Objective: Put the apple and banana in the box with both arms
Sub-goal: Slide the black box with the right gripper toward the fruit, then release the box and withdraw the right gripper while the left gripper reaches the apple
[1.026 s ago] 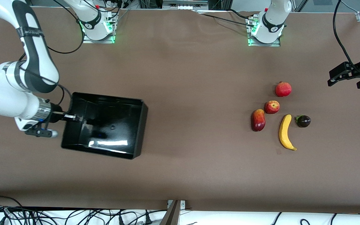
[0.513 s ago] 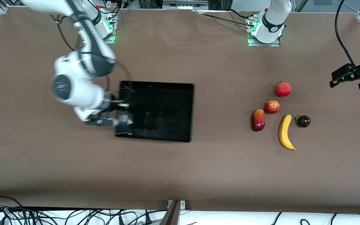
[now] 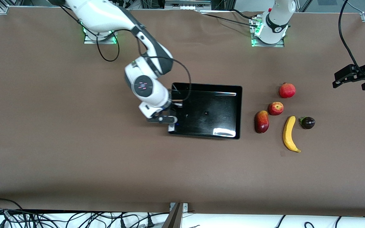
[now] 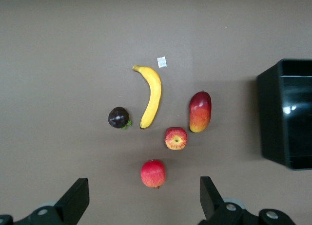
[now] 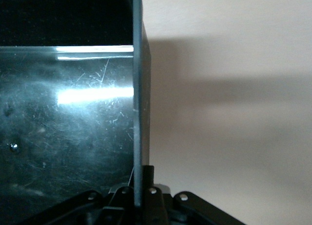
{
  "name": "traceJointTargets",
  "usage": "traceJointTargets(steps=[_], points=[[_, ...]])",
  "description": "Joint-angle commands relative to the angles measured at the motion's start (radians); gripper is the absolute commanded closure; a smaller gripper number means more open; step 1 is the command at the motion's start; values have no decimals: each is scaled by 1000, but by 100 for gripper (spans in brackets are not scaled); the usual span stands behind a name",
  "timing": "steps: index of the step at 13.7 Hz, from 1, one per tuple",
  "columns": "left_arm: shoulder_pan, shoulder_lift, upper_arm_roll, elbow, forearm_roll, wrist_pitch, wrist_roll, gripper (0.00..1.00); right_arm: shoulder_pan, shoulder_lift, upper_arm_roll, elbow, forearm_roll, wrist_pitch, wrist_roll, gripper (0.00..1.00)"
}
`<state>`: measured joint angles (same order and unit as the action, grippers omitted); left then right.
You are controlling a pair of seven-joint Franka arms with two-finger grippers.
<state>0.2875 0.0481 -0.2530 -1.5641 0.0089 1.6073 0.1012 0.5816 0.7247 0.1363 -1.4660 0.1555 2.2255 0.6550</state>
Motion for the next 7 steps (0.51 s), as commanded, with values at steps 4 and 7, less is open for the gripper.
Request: traceJointTargets(steps=[4, 7], points=[[4, 33, -8, -8, -9, 3, -3, 0, 151, 88, -90, 93, -27, 43, 77, 100], [-1, 81, -8, -10, -6, 28, -18, 0, 170, 97, -96, 107, -34, 49, 72, 100]])
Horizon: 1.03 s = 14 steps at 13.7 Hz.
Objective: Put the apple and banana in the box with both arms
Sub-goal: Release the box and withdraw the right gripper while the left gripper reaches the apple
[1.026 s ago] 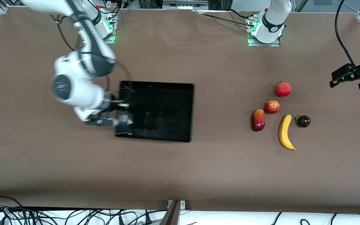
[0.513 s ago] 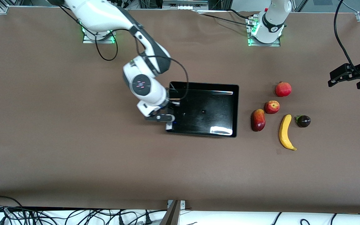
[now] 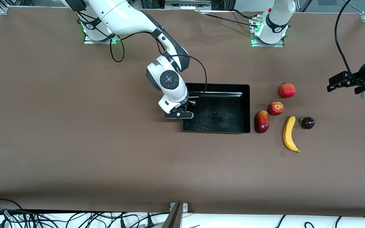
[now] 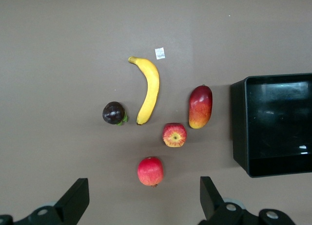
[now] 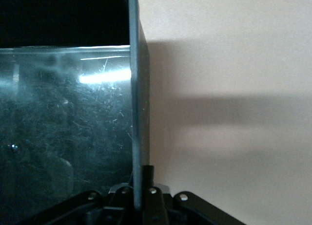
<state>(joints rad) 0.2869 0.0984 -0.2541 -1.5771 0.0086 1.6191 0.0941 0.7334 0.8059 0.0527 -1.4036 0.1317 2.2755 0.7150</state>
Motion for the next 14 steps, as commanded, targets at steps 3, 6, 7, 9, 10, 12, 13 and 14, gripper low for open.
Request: traceJointTargets(steps=[3, 6, 7, 9, 10, 12, 13, 14], points=[[-9, 61, -8, -21, 8, 19, -11, 0, 40, 7, -17, 44, -14, 2, 36, 0], [-9, 60, -17, -151, 8, 126, -11, 0, 38, -48, -24, 71, -18, -37, 57, 0], [-11, 61, -20, -205, 8, 171, -11, 0, 37, -88, -45, 71, -20, -78, 50, 0], [-24, 66, -27, -314, 8, 283, -11, 0, 32, -186, -98, 71, -14, -207, 34, 0], [-32, 72, -27, -358, 8, 333, -11, 0, 23, -229, -129, 71, -9, -273, 18, 0], [-60, 116, -27, -405, 8, 415, -11, 0, 15, -301, -212, 69, -9, -385, -64, 0], [-66, 147, -27, -412, 10, 430, -8, 0, 15, -330, -267, 69, -3, -443, -121, 0], [-66, 174, -27, -415, 10, 436, -2, 0, 12, -352, -327, 69, 2, -500, -190, 0]])
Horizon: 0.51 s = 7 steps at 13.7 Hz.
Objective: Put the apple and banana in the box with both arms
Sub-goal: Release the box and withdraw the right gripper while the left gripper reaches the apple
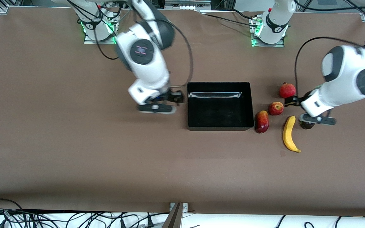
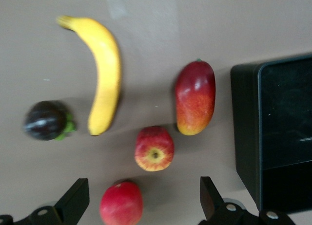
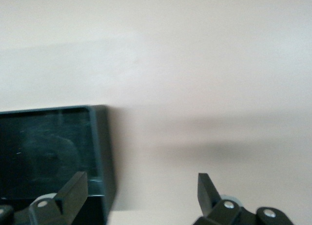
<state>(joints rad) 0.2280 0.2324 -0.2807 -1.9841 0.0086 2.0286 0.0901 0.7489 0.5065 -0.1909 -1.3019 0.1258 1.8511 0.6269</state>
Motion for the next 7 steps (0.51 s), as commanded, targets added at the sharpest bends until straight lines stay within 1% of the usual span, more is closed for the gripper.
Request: traceJointTargets(steps=[1, 2, 3, 4, 6, 7], points=[[-10, 54, 0, -31, 17, 45, 3, 0, -11, -68, -144, -33, 23, -116, -186, 0], [-16, 53, -2, -66, 58, 83, 4, 0, -34, -85, -192, -33, 75, -156, -275, 0], [-31, 50, -2, -100, 100, 117, 2, 0, -71, -92, -234, -33, 150, -199, -352, 0], [-35, 54, -2, -114, 108, 137, 5, 0, -95, -108, -283, -33, 190, -245, -416, 0], [-35, 76, 0, -125, 111, 169, 14, 0, -105, -118, -405, -31, 186, -298, -577, 0], [-35, 84, -2, -145, 138, 208, 14, 0, -115, -129, -438, -25, 187, -340, -667, 0]])
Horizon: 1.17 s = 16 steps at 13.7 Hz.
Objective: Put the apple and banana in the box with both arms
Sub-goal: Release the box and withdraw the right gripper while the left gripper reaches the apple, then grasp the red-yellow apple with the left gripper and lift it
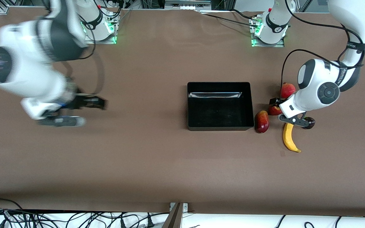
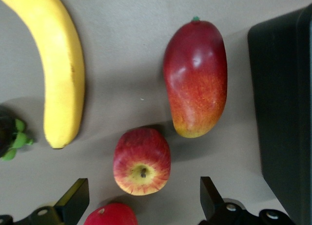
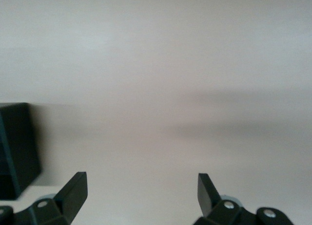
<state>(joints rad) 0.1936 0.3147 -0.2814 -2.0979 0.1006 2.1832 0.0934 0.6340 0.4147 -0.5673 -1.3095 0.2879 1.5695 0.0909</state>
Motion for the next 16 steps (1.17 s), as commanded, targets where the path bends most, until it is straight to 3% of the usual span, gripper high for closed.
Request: traceJointTargets(steps=[1, 2, 3, 5, 8, 9, 10, 11, 12, 16], points=[[1, 6, -1, -72, 71, 125, 11, 0, -19, -69, -60, -22, 2, -77, -167, 0], [1, 7, 1, -114, 77, 197, 12, 0, -46, -112, -40, -43, -54, -100, -168, 0], [3, 12, 1, -122, 100, 213, 12, 0, -103, -158, 39, -66, -128, -120, -166, 0], [9, 30, 1, -122, 117, 222, 12, 0, -303, -252, 301, -127, -260, -129, -155, 0], [15, 64, 1, -123, 131, 242, 12, 0, -557, -403, 568, -360, -300, 11, -122, 0], [20, 67, 1, -122, 131, 242, 12, 0, -620, -434, 607, -411, -311, 51, -122, 0], [20, 66, 1, -117, 131, 228, 12, 26, -632, -438, 607, -416, -311, 58, -125, 0], [18, 66, -1, -107, 131, 189, 8, 75, -633, -441, 604, -412, -315, 57, -129, 0], [14, 66, -1, -79, 131, 126, 9, 100, -631, -444, 598, -407, -317, 46, -131, 0], [10, 18, -36, 60, 88, -101, 9, 100, -603, -448, 546, -372, -303, -19, -120, 0]])
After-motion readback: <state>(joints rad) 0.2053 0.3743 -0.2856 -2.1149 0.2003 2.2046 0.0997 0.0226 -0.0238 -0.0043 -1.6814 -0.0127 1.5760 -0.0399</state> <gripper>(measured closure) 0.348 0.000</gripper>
